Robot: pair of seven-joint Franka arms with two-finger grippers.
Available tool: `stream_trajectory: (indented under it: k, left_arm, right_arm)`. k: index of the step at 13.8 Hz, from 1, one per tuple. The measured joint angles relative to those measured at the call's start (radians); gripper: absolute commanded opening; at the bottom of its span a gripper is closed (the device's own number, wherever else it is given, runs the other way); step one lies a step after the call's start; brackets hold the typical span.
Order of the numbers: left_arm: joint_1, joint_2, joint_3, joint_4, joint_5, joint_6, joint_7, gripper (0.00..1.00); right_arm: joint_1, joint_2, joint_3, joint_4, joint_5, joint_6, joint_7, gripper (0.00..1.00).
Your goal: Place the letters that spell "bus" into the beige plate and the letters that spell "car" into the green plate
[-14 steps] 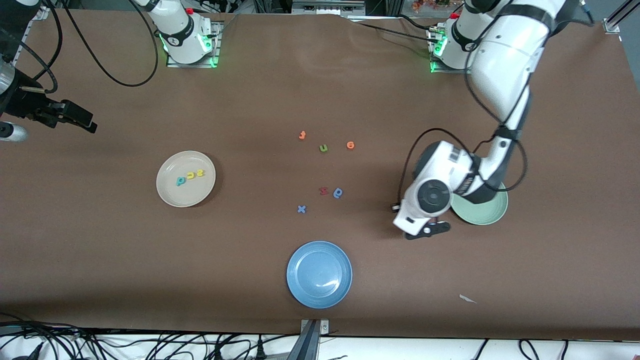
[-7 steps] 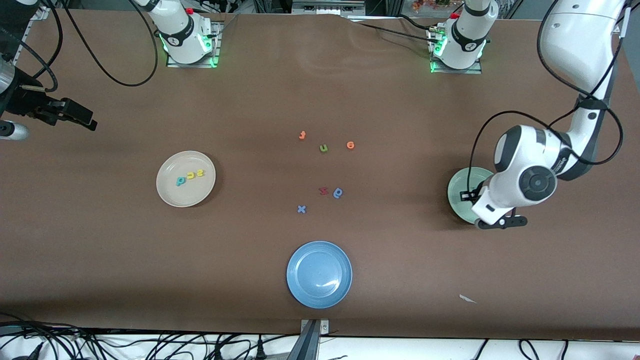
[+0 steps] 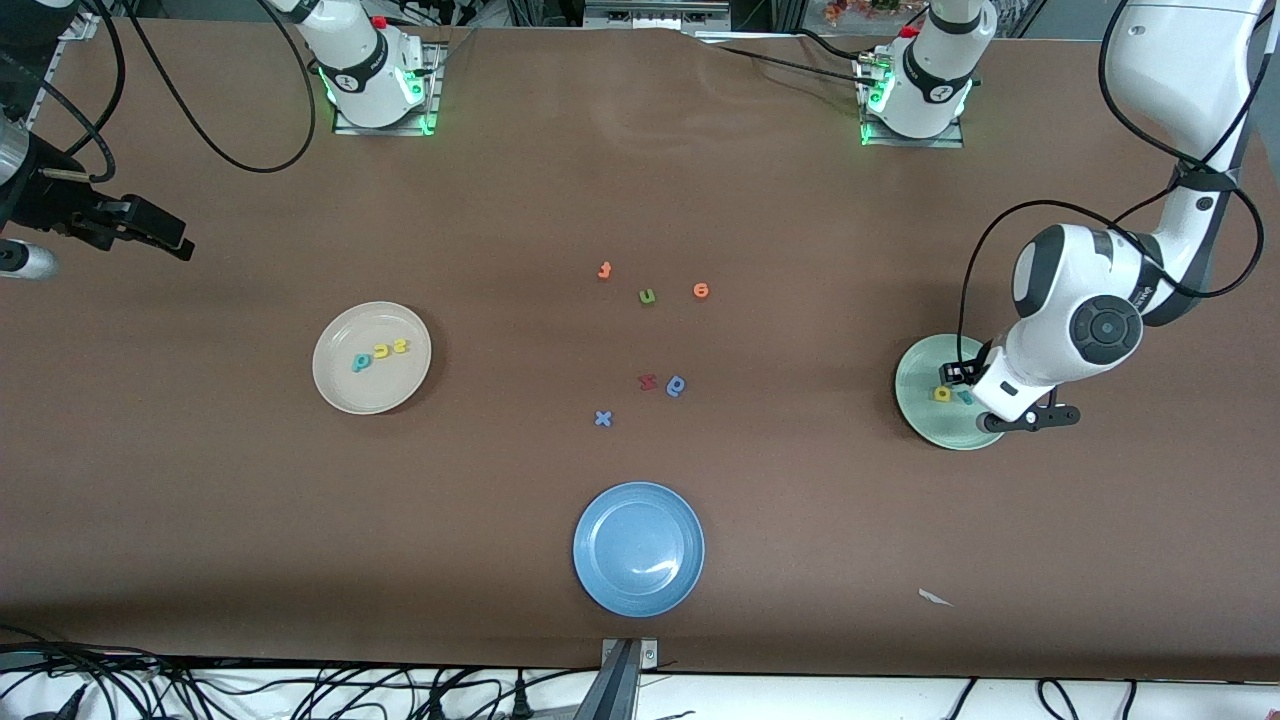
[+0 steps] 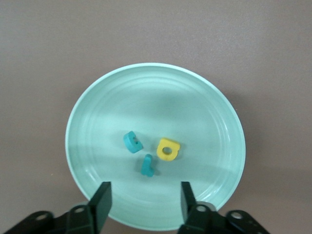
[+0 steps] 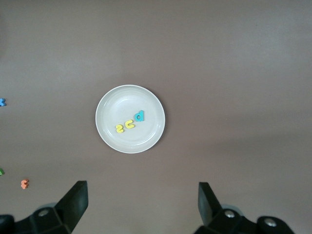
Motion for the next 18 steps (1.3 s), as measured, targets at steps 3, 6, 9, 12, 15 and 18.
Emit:
stream_trajectory:
  k: [3, 6, 9, 12, 15, 18]
  left_arm:
    - [0.008, -0.017, 0.001, 0.082, 0.000, -0.111, 0.019, 1.00]
    - [0.055, -0.025, 0.002, 0.207, 0.000, -0.238, 0.098, 1.00]
    - [0.079, -0.032, 0.002, 0.318, -0.019, -0.356, 0.136, 1.00]
    - [0.085, -0.094, 0.028, 0.340, -0.125, -0.382, 0.228, 1.00]
    - [-0.016, -0.199, 0.156, 0.337, -0.190, -0.405, 0.273, 1.00]
    - [-0.102, -0.294, 0.209, 0.335, -0.203, -0.411, 0.278, 1.00]
  right_arm:
    - [0.000, 0.000, 0.001, 0.000, 0.000, 0.000, 0.000, 1.00]
    - [0.000, 0.000, 0.001, 0.000, 0.000, 0.004, 0.000, 1.00]
    - [0.000, 0.000, 0.002, 0.000, 0.000, 0.008, 0.000, 1.00]
    - [0.000, 0.000, 0.002, 0.000, 0.000, 0.009, 0.000, 1.00]
    - [0.002, 0.000, 0.004, 0.000, 0.000, 0.010, -0.001, 1.00]
    - [0.003, -0.001, 0.007, 0.001, 0.000, 0.010, -0.002, 1.00]
